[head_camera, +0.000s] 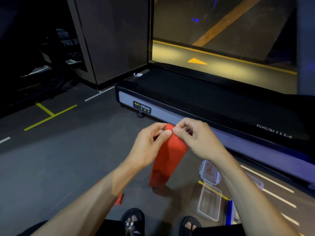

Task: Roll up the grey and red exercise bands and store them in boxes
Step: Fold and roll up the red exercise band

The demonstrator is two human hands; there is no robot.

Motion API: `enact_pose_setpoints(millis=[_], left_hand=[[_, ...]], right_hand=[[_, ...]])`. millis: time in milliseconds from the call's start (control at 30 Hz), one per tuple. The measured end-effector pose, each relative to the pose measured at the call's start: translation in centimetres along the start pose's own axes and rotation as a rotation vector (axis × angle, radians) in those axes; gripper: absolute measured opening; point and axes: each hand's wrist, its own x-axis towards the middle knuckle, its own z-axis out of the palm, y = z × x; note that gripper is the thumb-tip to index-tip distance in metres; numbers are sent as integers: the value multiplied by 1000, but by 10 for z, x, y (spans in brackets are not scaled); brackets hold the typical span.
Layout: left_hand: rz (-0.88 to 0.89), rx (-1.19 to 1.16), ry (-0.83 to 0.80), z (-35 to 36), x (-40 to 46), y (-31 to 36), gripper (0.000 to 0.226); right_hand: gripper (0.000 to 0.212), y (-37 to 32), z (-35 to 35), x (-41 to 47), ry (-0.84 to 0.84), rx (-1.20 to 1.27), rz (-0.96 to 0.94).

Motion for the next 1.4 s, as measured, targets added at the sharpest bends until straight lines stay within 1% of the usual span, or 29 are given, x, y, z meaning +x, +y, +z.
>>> enact_pose_setpoints(millis=[167,300,367,533,600,700,767,833,867,933,1000,1067,1133,1233,1400], left_hand=[[19,17,-67,0,0,-1,32],[5,-65,-123,-3,4,-1,37],[10,-51,-136,-4,5,1,40],[52,-5,-149,-8,8,3,47],[57,32,-168,-9,8,4,44],[56,25,-206,-9,8,9,30],[46,46,-205,-9,9,8,22],[22,71,-190,-10,9,5,19],[12,84,-177,-10,8,3,19],[10,127,-149,-9,7,-2,19],[8,123,-138,-7,6,-4,19],[-1,59,-109,-4,6,-5,20],[-9,-19,-95,-2,5,-4,21],[-4,-51,-131,0,4,-5,22],[10,-103,-174,-1,7,-7,30]], right_hand=[[19,4,-4,1,-5,-12,-2],[19,2,-8,-2,-18,4,-1],[21,1,-10,-3,-39,33,11],[40,0,-11,-4,-115,66,36],[44,1,-11,-5,-147,61,37],[45,4,-12,-5,-184,60,42],[46,5,-12,-5,-193,107,45],[42,7,-11,-7,-199,123,46],[35,7,-11,-8,-200,117,40],[12,8,-7,-10,-185,91,27],[12,9,-5,-11,-132,-4,-14],[10,8,-3,-11,-75,-63,-43],[9,5,-3,-10,-35,-39,-39],[9,6,-5,-10,14,-6,-9],[9,7,-11,-11,23,-12,13]])
